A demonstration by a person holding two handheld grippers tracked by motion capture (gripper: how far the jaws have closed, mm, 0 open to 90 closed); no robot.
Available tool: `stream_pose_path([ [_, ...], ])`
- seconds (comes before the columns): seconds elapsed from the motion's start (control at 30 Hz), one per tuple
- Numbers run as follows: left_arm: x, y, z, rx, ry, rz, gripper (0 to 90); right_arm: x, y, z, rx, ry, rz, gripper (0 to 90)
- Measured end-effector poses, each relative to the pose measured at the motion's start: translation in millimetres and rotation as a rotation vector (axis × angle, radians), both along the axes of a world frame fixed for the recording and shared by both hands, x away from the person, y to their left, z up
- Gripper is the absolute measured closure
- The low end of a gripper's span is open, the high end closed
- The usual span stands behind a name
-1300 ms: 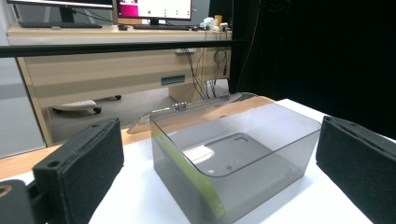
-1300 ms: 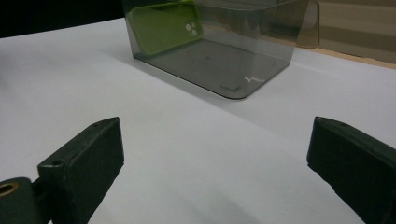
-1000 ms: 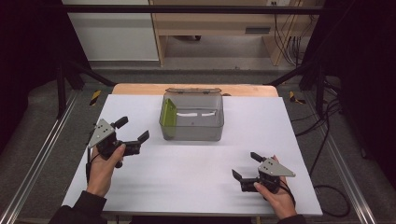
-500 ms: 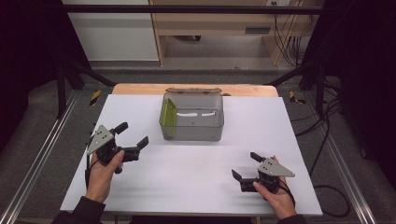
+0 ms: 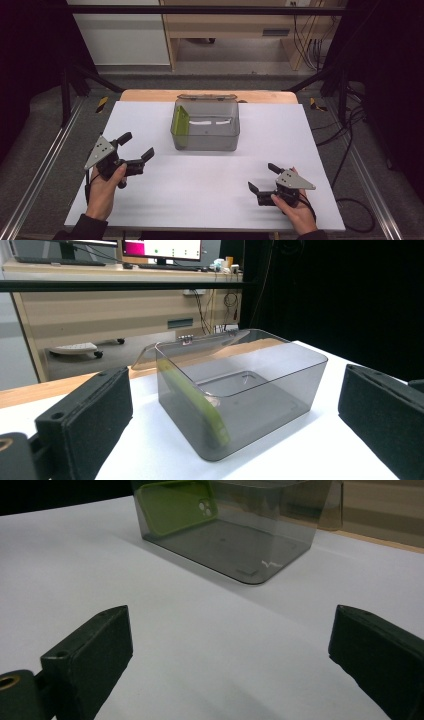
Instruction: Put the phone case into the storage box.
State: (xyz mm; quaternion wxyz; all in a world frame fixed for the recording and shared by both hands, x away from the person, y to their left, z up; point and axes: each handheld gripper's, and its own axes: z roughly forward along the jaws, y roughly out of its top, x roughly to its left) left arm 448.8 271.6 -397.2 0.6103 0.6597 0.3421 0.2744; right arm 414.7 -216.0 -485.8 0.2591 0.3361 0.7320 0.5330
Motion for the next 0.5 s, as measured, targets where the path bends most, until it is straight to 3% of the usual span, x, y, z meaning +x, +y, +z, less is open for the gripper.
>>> stream_pose_path([
  [0.33, -9.0, 8.7, -5.5, -0.019, 0.002, 0.01, 0.7, 0.0, 0.1, -0.2, 0.001, 0.001, 0.002, 4.6],
  [0.5, -14.6, 9.0, -8.8, 0.005, -0.004, 0.002, 0.7, -0.2, 0.2, -0.2, -0.001, -0.003, 0.004, 4.7],
])
